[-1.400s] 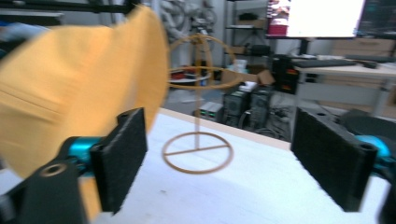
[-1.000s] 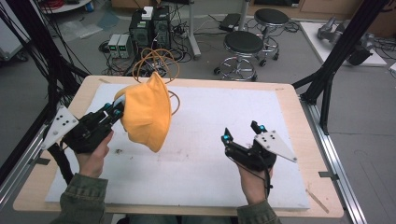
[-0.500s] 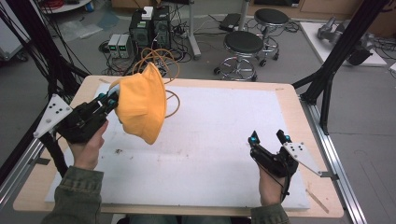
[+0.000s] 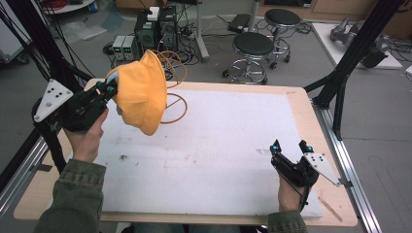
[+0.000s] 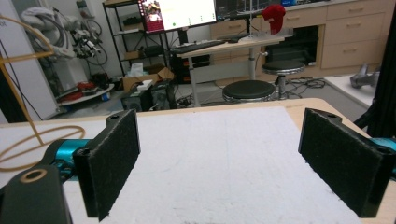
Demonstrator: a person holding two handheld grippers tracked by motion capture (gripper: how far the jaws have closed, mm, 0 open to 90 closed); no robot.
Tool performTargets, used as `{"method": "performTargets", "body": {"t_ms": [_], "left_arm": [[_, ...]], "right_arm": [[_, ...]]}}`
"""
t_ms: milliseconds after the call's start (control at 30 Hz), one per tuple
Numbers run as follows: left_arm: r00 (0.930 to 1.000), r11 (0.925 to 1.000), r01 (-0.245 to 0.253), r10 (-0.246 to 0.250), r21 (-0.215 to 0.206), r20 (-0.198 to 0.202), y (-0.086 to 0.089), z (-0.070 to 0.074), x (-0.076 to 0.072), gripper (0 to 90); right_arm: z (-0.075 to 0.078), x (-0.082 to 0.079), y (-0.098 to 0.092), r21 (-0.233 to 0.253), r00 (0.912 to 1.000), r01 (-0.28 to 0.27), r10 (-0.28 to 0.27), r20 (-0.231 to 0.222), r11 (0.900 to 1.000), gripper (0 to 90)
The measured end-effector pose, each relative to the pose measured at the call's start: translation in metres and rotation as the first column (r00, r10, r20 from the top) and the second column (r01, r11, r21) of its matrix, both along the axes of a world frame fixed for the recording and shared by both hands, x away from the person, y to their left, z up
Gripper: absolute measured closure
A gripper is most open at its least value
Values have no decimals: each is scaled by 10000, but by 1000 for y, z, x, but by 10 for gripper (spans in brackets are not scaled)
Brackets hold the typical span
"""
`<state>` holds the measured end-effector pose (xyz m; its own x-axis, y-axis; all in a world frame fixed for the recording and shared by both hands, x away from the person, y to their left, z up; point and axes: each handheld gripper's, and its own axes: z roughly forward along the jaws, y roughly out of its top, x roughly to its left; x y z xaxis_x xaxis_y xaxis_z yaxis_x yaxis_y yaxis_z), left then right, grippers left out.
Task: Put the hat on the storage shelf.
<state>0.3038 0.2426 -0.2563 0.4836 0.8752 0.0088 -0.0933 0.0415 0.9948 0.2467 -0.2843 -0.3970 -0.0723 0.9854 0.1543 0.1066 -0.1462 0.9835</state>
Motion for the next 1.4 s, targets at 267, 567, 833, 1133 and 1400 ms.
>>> {"method": "performTargets", "body": {"t_ms": [267, 567, 833, 1133, 1400], "left_arm": [[9999, 9995, -123, 124, 296, -37, -7, 12, 24, 837], [9983, 9952, -451, 482, 870, -336, -31, 16, 58, 836], [9947, 9874, -877, 940, 1314, -427, -47, 26, 80, 836], [9950, 9888, -893, 938, 1192, -330, -58, 33, 100, 836], [9972, 9916, -609, 655, 1141, -372, -72, 38, 123, 835]], "right_arm": [[-9, 1, -11, 186, 9995, 276, -273, -184, 9994, 117], [-13, 1, -13, -156, 9998, 158, -157, 104, 9998, 117], [-15, 3, -12, -420, 9999, 54, -48, 138, 9991, 117], [-15, 5, -15, -250, 10000, 65, -65, -10, 9997, 117], [-15, 7, -15, -307, 10000, -61, 62, 38, 9995, 117]]}}
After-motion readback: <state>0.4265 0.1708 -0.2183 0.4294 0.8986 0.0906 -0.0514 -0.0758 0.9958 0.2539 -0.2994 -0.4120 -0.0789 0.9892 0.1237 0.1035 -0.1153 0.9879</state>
